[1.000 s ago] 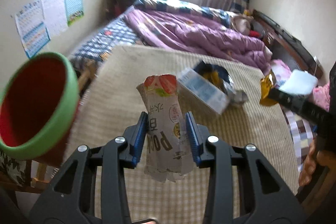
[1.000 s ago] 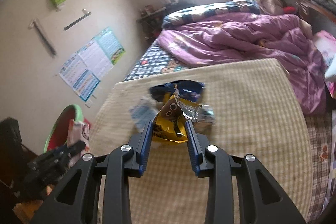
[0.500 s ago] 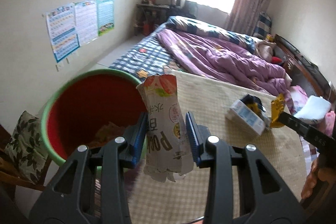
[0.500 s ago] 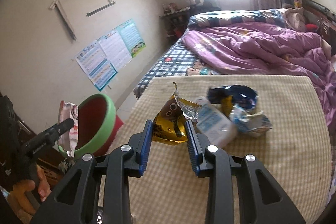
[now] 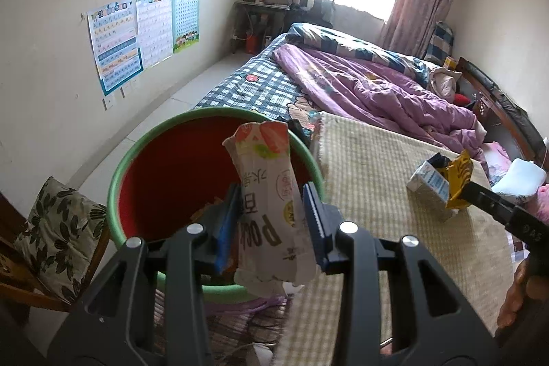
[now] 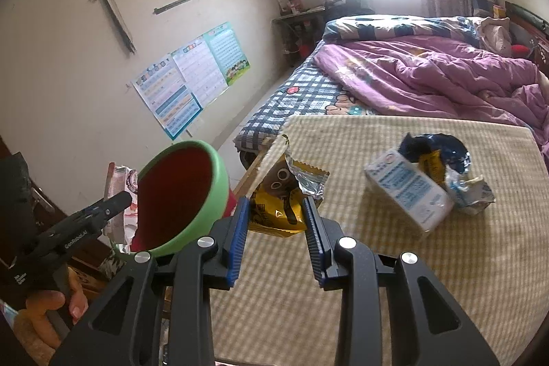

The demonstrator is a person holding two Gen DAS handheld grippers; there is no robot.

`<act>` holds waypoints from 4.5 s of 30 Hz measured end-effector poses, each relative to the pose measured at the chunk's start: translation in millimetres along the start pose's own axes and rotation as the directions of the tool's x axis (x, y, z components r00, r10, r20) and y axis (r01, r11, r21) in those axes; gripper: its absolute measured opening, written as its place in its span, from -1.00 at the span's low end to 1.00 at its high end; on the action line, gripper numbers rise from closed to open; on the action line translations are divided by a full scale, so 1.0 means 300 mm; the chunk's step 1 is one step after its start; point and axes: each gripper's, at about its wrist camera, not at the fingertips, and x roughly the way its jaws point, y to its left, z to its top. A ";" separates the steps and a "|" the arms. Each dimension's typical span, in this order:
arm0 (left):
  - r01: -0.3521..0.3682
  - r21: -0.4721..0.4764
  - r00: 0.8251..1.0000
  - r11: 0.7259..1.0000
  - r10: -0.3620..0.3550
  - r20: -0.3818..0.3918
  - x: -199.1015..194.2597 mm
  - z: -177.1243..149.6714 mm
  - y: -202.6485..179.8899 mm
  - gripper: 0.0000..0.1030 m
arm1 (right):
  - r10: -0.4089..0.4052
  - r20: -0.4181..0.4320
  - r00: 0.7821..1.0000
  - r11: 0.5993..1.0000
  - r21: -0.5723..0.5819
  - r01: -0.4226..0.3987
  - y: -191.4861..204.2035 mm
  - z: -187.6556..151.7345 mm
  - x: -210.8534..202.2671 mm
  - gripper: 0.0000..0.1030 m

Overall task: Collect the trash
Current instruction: 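Carry both held items over the red bucket and open both grippers, then grasp the white milk carton with the left gripper while the right grasps a foil wrapper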

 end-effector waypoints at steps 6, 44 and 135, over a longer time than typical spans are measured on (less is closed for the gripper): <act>0.008 0.004 1.000 1.000 -0.008 -0.003 0.010 0.008 0.059 -0.30 | -0.003 -0.002 1.000 1.000 -0.010 0.003 0.076 -0.004 0.040 -0.39; 0.020 0.003 0.995 1.000 -0.020 -0.098 0.116 0.012 0.260 -0.29 | 0.198 -0.179 0.964 0.968 -0.120 -0.221 0.432 0.028 0.320 -0.36; 0.052 0.100 0.935 0.994 -0.013 -0.354 0.634 0.026 -0.905 0.63 | -0.084 -0.053 0.995 0.961 0.259 0.095 -0.844 -0.044 -0.145 0.03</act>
